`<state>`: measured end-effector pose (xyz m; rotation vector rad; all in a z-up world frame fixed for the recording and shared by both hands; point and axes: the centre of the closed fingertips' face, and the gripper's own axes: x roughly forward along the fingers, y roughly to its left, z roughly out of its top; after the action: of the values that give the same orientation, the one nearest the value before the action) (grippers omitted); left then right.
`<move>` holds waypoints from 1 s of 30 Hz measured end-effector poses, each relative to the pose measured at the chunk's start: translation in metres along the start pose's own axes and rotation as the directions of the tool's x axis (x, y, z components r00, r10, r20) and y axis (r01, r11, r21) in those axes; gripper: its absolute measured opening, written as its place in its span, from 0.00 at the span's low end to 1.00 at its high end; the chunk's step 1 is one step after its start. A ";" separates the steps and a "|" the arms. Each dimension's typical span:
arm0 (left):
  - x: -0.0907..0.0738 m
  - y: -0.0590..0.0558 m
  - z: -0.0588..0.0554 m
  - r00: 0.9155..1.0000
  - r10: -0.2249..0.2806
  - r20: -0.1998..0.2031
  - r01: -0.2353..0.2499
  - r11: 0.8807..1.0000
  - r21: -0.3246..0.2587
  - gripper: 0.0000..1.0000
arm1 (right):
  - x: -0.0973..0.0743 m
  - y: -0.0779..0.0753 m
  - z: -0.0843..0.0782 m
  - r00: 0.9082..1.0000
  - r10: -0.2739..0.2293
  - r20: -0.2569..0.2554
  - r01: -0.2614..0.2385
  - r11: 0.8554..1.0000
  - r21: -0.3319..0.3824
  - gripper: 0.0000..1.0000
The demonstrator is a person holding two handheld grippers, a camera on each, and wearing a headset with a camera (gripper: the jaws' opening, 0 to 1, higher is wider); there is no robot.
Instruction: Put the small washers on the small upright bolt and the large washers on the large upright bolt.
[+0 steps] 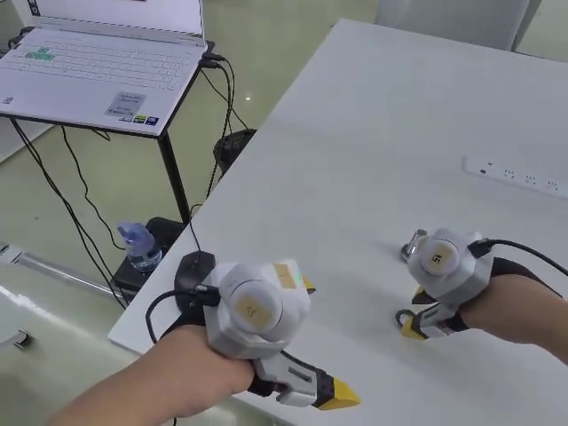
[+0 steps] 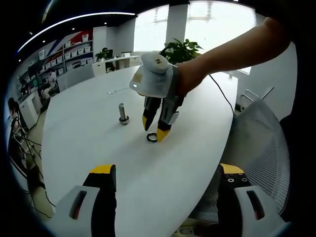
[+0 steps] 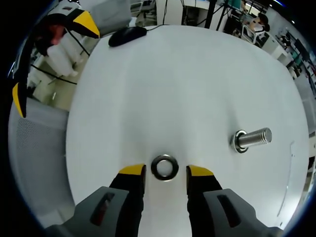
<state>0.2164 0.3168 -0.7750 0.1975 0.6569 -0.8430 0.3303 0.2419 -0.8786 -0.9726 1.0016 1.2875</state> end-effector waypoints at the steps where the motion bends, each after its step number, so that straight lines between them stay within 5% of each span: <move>1: 0.000 0.000 0.000 1.000 0.000 0.002 0.000 1.000 0.000 0.84 | 0.000 0.000 0.000 1.000 -0.002 0.000 0.002 1.000 0.001 0.34; 30: 0.004 0.005 -0.002 1.000 0.002 -0.002 -0.002 1.000 -0.005 0.84 | 0.000 0.008 0.001 0.999 -0.006 -0.050 0.007 1.000 0.024 0.24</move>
<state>0.2208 0.3184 -0.7797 0.1943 0.6607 -0.8387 0.3227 0.2430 -0.8784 -0.9928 1.0495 1.2477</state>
